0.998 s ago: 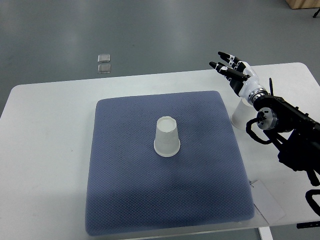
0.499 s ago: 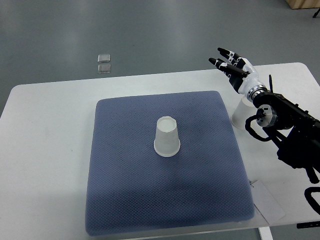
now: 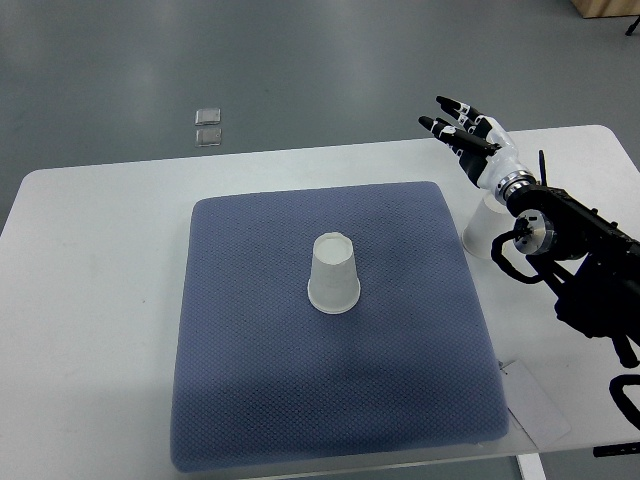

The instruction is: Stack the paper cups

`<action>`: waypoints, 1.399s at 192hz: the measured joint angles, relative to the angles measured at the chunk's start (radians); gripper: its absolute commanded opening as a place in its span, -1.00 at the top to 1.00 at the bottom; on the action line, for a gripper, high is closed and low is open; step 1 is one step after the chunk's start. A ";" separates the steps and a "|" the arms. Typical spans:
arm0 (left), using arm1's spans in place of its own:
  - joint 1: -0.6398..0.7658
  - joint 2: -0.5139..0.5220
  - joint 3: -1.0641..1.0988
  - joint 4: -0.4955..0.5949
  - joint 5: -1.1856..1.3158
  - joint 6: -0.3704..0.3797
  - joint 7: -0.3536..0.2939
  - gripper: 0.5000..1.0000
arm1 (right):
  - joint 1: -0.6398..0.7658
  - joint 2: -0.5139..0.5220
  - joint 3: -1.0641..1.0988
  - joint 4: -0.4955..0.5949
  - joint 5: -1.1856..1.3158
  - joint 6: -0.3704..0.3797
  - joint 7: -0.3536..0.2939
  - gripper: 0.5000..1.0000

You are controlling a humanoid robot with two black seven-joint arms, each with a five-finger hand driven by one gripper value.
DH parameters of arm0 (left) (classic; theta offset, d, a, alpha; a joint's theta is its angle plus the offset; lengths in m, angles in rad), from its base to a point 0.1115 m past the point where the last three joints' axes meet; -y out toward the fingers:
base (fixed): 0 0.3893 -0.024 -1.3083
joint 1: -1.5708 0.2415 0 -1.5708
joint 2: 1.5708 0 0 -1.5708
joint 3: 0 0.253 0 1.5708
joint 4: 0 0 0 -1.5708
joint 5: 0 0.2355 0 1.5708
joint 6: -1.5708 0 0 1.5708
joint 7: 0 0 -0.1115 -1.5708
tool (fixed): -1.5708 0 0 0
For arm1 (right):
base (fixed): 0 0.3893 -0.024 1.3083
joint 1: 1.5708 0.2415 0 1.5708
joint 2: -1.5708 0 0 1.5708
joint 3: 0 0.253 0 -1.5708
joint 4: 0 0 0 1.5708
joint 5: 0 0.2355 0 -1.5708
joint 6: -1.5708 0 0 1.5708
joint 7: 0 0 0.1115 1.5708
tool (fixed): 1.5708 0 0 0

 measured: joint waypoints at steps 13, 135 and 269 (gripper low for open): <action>0.000 0.000 0.000 0.000 0.000 0.000 0.000 -1.00 | 0.000 0.000 0.000 0.001 0.000 0.000 0.005 -0.73; 0.000 0.000 0.000 0.000 0.000 0.000 0.000 -1.00 | -0.012 -0.175 -0.059 0.069 -0.155 0.079 0.012 -0.73; 0.000 0.000 0.000 0.000 0.000 0.000 0.000 -1.00 | 0.047 -0.567 -0.341 0.298 -0.883 0.242 0.159 -0.73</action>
